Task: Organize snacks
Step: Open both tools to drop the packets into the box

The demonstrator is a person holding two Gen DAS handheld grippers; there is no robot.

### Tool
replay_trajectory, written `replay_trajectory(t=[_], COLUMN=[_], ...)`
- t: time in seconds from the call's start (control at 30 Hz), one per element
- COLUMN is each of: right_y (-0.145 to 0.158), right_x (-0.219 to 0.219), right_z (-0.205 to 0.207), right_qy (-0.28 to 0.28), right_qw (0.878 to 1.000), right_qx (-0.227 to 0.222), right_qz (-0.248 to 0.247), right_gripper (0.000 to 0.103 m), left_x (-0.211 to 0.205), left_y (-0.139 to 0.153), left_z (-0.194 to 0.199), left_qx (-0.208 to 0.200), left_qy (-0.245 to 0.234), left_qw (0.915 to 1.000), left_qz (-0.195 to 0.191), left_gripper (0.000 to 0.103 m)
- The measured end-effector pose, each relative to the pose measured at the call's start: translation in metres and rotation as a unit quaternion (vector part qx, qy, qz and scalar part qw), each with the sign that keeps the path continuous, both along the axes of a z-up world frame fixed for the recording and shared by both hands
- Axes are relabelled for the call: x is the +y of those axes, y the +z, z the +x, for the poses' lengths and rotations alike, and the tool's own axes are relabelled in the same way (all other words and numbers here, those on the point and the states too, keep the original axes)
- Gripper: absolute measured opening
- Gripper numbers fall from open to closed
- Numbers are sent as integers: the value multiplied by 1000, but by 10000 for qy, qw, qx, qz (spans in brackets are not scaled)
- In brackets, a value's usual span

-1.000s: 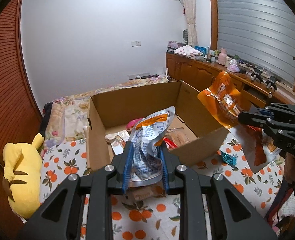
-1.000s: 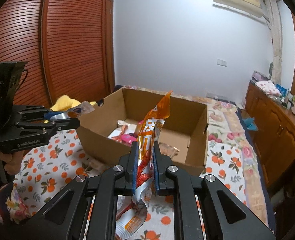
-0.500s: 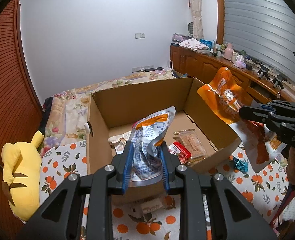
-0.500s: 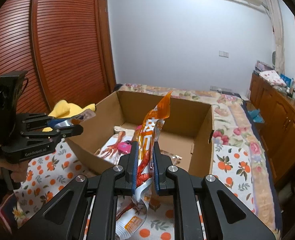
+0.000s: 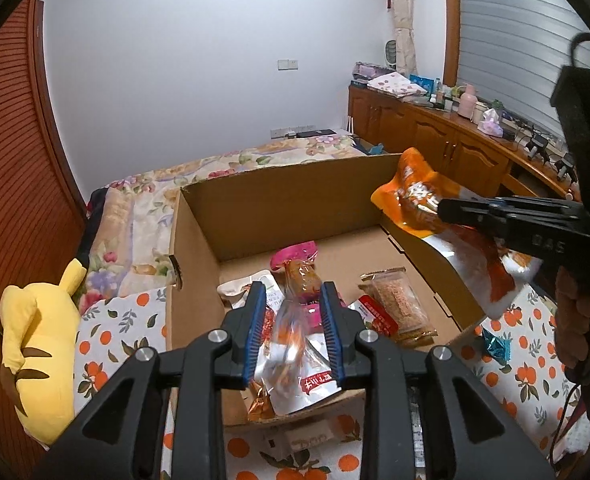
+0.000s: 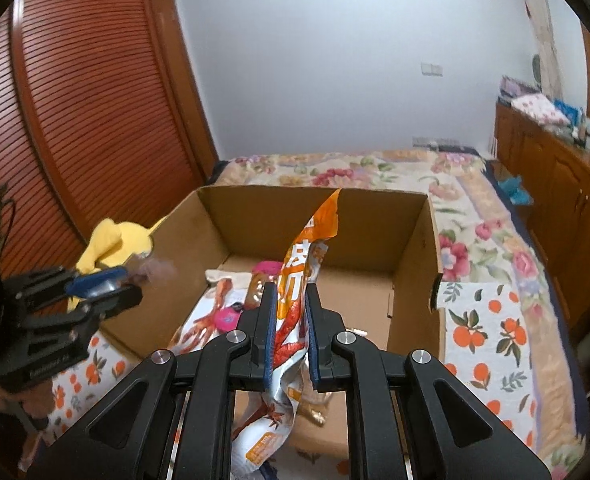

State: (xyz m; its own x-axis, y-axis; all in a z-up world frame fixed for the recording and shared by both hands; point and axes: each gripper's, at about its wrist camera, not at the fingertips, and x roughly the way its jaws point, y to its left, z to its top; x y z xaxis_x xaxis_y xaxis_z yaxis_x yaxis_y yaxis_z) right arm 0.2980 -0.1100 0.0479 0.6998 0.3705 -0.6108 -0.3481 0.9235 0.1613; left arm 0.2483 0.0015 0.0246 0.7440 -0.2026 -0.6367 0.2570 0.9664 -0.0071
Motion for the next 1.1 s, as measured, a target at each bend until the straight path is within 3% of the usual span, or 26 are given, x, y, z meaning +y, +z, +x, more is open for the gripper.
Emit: replay_trajectory(t=[0.3, 0.5, 0.77, 0.93, 1.1], right_y=[-19, -16, -4, 8, 17], right_x=[13, 11, 3, -8, -27], right_z=[13, 10, -3, -28, -59], right_qy=[-170, -140, -40, 71, 63], right_qw=[9993, 9996, 9994, 9986, 9973], right_qx=[142, 114, -130, -357, -586], right_qz=[-300, -240, -307, -383, -445], right_gripper=[6, 7, 16, 24, 36], left_x=[6, 6, 3, 1, -4], left_y=[-2, 0, 7, 12, 13], left_z=[-5, -18, -38, -53, -69], left_qx=[2, -83, -209, -306, -450], left_qy=[7, -91, -279, -414, -499], left_qw=[10000, 9999, 9991, 9979, 9969], left_qz=[-20, -70, -256, -402, -413], left_gripper=[33, 37, 49, 51, 67])
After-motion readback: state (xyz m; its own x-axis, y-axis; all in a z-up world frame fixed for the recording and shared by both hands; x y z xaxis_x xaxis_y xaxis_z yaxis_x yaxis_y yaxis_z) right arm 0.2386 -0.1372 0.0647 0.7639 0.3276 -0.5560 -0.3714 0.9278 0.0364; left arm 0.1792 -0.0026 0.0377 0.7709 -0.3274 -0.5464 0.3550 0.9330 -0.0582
